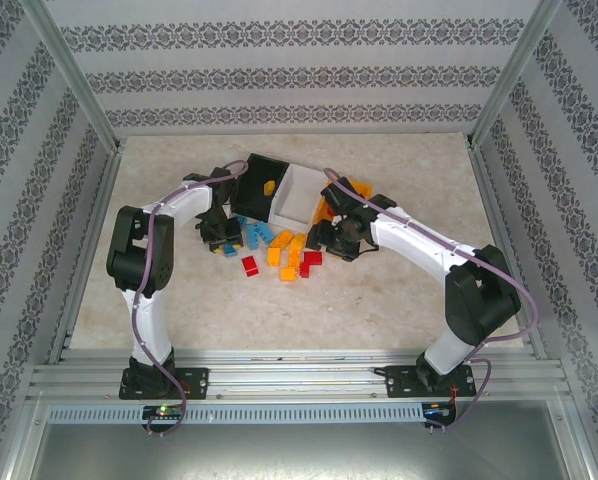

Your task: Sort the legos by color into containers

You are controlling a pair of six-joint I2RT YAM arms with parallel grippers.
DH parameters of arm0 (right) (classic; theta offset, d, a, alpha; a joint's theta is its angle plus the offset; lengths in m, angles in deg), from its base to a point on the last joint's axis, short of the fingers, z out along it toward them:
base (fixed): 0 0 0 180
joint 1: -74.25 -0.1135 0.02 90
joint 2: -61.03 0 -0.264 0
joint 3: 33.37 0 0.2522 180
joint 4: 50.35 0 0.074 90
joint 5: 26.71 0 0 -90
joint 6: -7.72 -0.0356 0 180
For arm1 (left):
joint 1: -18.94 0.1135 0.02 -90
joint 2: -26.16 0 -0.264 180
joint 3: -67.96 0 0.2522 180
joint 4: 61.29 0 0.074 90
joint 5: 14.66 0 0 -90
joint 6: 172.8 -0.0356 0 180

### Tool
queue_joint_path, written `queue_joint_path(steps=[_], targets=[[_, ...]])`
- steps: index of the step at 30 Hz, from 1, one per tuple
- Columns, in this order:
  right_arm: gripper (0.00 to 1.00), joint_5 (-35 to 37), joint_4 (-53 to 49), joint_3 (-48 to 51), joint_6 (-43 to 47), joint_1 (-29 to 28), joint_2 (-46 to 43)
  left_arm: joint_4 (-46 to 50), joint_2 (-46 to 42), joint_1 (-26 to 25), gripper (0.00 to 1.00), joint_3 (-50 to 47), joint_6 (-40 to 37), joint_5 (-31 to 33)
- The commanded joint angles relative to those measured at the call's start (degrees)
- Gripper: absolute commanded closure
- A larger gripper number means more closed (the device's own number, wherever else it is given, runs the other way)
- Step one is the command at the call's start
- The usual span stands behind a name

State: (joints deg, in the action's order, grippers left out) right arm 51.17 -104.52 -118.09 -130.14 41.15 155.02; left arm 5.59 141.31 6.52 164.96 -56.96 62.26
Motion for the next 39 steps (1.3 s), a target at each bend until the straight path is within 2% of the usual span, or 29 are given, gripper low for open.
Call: queue_joint_path(steps=[1, 9, 12, 15, 21, 24, 29, 35, 39], targets=[[0.38, -0.4, -0.2, -0.1, 0.0, 0.5, 0.0, 0.6, -2.4, -0.6, 0.67, -2.3, -1.4, 0.1], [0.38, 0.6, -1.3, -0.3, 0.2, 0.9, -0.6, 4.0, -13.7, -0.6, 0.67, -8.0, -2.9, -0.4], [0.38, 0.7, -1.2, 1.1, -0.2, 1.8, -2.2, 3.0, -17.6, -0.6, 0.66, -6.8, -2.4, -4.9], [0.38, 0.5, -0.6, 3.2, -1.1, 2.9, -4.2, 0.2, -17.7, -1.1, 0.66, -3.1, 0.0, -12.3], [0.38, 0.8, -0.4, 5.5, -1.7, 4.4, -8.0, -9.1, -9.7, -4.7, 0.66, 7.0, 6.2, -22.2], [0.38, 0.8, -0.4, 6.1, -1.8, 4.7, -9.1, -12.2, -4.2, -6.4, 0.66, 13.1, 8.4, -24.2], [0.38, 0.5, 0.9, 7.6, -2.4, 5.0, -10.0, -12.1, 4.4, -7.9, 0.66, 23.2, 9.1, -24.4], [0.38, -0.2, 1.3, 7.0, -2.2, 5.1, -8.9, -8.1, 12.2, -9.1, 0.66, 32.9, 7.6, -21.7], [0.38, -0.8, 1.3, 6.1, -1.8, 5.1, -8.1, -7.2, 15.0, -9.4, 0.56, 36.5, 7.9, -21.6]])
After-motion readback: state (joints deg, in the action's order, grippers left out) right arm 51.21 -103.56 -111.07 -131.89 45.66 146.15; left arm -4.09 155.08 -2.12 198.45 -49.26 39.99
